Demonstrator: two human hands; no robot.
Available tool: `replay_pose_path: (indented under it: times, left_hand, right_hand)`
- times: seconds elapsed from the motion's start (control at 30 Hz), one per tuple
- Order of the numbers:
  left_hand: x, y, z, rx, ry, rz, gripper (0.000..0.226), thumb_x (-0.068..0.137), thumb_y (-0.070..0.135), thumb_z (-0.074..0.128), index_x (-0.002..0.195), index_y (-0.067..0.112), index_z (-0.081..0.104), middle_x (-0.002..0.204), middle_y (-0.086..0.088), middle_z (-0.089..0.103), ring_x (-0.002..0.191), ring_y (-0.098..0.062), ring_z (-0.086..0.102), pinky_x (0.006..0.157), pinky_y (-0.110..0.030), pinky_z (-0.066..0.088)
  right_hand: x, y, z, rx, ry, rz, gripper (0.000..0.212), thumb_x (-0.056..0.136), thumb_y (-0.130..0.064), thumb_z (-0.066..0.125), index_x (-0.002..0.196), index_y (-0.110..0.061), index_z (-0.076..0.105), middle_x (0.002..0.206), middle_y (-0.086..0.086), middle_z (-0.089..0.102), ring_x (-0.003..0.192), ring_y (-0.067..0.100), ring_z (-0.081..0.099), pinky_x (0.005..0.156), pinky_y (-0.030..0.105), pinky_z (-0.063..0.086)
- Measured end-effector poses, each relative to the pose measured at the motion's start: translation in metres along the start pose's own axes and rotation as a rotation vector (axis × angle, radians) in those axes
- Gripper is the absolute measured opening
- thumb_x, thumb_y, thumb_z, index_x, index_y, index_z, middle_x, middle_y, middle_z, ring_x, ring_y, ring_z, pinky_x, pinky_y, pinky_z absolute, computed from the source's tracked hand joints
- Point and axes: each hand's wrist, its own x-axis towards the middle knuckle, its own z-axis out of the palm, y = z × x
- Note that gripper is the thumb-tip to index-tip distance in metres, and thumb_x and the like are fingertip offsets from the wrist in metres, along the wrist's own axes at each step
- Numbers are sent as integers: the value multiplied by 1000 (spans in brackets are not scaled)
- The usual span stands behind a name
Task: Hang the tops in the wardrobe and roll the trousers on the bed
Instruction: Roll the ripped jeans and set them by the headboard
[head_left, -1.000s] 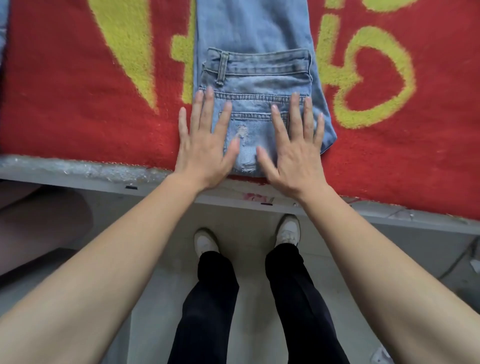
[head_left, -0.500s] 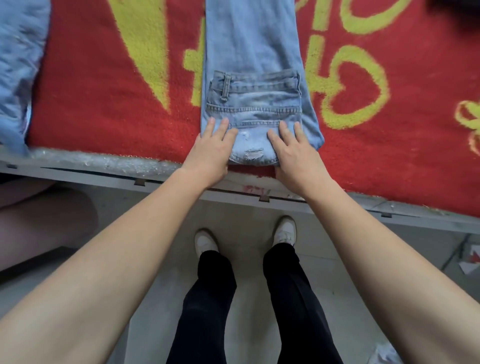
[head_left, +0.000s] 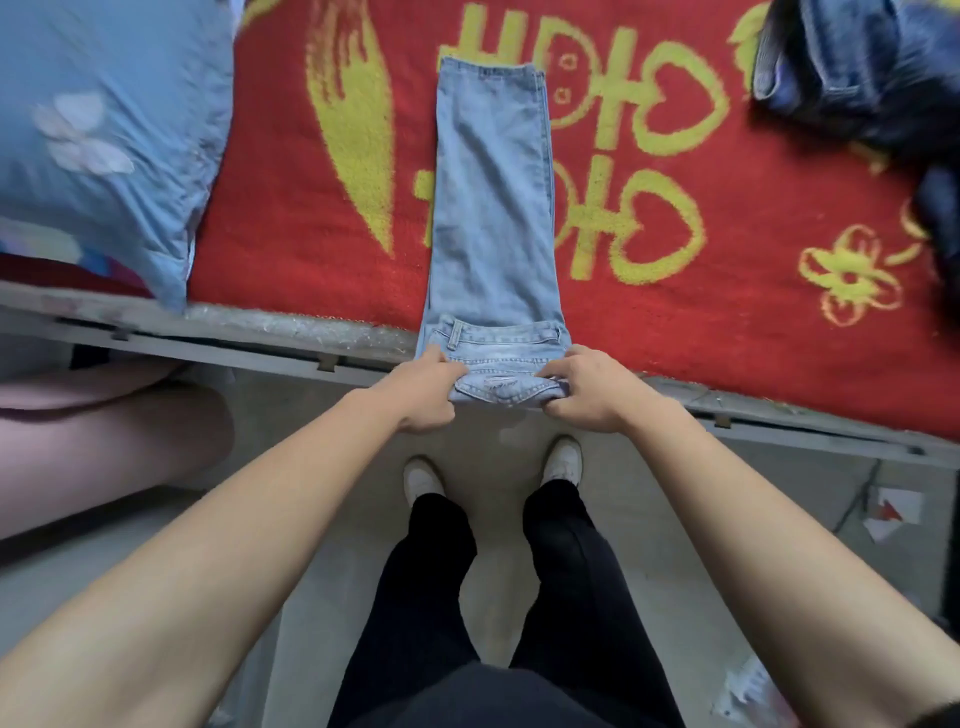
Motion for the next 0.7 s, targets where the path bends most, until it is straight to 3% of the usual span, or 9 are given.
replay_pose_path:
  times: [0.17,0.27,0.33,0.47,0.6,0.7]
  left_hand:
    - [2,-27,-27,-275,246,-37,52,79,11,62,130,18,52,124,-9,58,114,-30,56,93,-32,43]
    - [19,-39,-42,-526,406,-133,43,78,16,71,119,20,58,113,-3,63,105,-22,59,83,-27,43]
    - [38,-45,-52,-647,513,-194,43,77,24,78,116,20,60,111,1,62,101,-18,57,83,-27,43]
    - [90,-50,-71,-883,682,-305,42,78,31,80,113,15,63,110,0,65,101,-17,61,86,-31,50]
    - [161,-60,-81,-955,737,-386,43,88,35,70,118,6,60,118,-9,66,109,-24,62,95,-40,50]
    - [205,-61,-74,-871,761,-474,44,96,36,58,123,2,50,126,-16,60,117,-31,56,96,-34,43]
  right_hand:
    - [6,0,-26,199,159,130,39,78,-31,63,116,-23,66,103,1,70,100,24,63,80,29,46]
    - [24,7,-39,310,332,187,38,79,-32,64,117,-24,64,94,-4,67,97,21,62,79,28,45]
    - [43,13,-50,397,433,203,42,83,-34,67,123,-25,61,102,0,68,102,22,63,85,31,48]
    - [103,27,-69,534,556,240,48,90,-45,64,131,-22,55,126,4,64,120,26,56,93,31,41]
    - [182,45,-76,605,568,270,47,96,-50,54,132,-21,46,126,9,62,119,32,55,91,34,41]
    - [225,59,-71,577,533,276,46,100,-46,49,134,-15,42,125,15,61,116,37,55,91,39,41]
